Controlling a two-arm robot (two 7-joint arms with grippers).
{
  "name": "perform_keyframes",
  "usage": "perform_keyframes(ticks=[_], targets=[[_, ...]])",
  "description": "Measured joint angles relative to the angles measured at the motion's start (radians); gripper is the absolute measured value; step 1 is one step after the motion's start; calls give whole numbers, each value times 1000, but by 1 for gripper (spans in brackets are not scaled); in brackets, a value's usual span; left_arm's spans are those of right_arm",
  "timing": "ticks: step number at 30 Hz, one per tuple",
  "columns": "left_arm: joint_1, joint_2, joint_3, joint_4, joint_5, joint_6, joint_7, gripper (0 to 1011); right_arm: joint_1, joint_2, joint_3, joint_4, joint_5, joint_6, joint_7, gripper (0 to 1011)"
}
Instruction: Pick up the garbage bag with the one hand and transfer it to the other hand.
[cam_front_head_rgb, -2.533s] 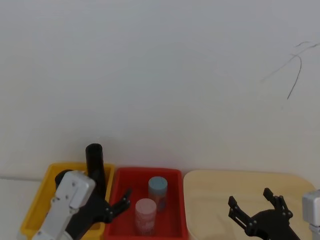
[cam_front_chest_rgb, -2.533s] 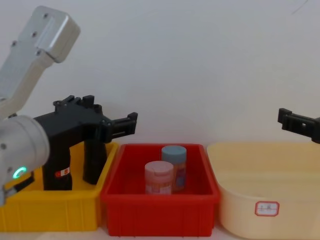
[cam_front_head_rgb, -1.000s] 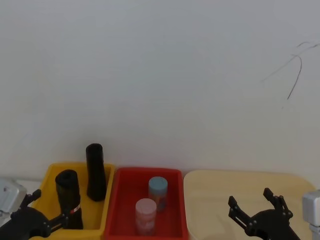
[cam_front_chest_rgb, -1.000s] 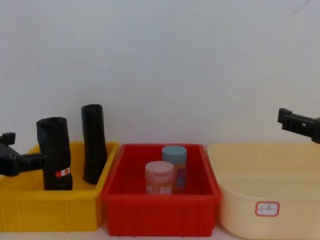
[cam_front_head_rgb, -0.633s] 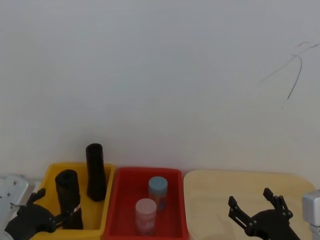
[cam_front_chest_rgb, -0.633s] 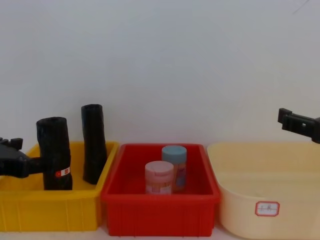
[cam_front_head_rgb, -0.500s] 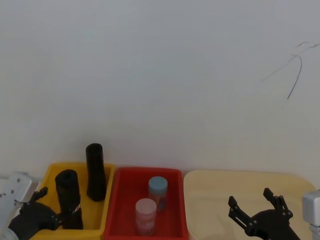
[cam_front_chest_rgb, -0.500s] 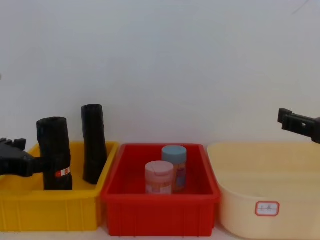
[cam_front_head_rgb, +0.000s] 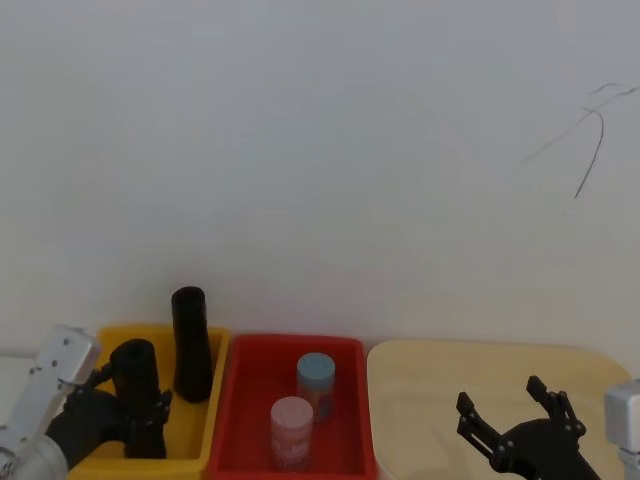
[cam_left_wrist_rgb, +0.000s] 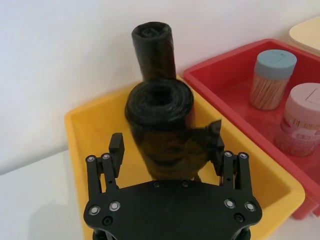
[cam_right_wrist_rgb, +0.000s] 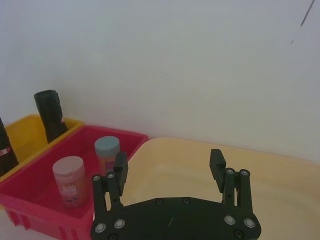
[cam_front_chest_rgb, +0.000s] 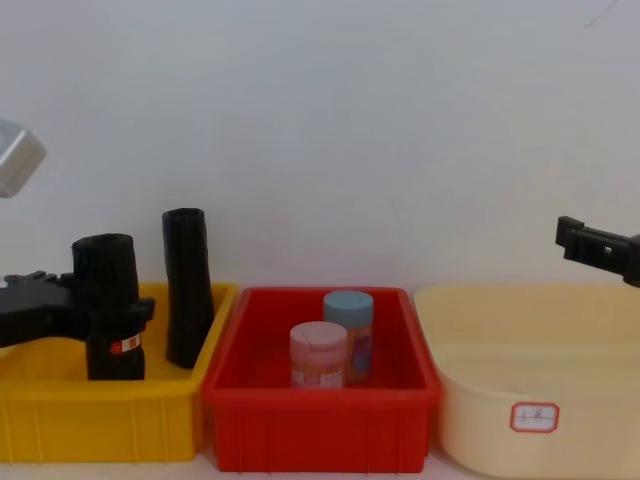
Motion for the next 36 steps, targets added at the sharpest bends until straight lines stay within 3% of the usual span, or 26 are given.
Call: perform_keyframes(ticks=[9,26,33,36], targets=[[-46,-30,22,46,25,1,-14,1000,0,0,0,0,0,0,0,1000],[-76,-51,37,78,43,1,-22,996,0,0,0,0,0,0,0,1000],[-80,-54,39,83,45,1,-23,870,0,0,0,0,0,0,0,1000],[-82,-55,40,84,46,1,-24,768,0,0,0,0,0,0,0,1000]])
